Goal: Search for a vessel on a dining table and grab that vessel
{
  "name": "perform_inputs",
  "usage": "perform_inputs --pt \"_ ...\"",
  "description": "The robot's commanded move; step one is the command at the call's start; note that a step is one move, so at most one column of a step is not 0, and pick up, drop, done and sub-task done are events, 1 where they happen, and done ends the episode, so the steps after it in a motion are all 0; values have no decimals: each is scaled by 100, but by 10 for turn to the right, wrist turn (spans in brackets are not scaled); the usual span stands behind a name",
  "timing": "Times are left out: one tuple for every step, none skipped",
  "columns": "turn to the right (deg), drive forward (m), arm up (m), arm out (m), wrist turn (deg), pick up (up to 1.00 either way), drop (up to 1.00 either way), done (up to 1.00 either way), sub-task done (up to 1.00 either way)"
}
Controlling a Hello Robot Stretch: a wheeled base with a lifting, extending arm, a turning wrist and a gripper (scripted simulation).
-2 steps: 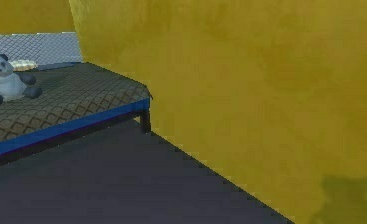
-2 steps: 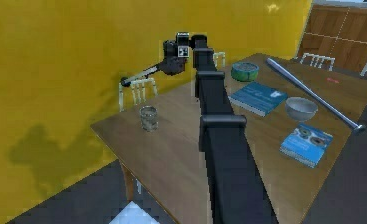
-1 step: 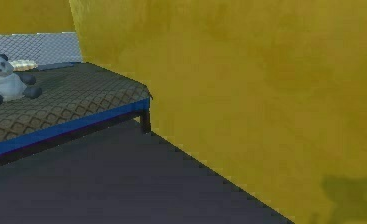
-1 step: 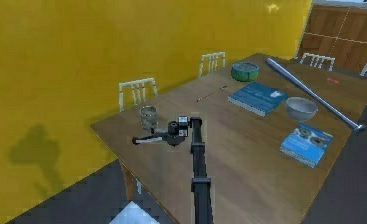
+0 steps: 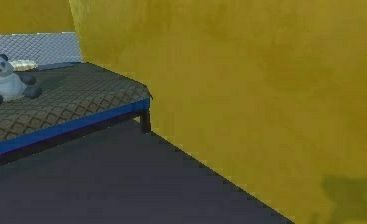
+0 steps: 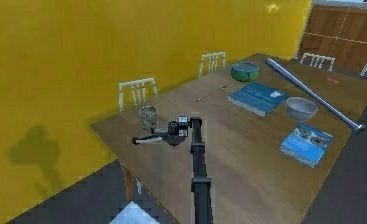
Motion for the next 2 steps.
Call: perform_inputs --pt "0 0 10 0 0 0 0 0 0" --pt "0 0 0 0 0 0 0 100 0"
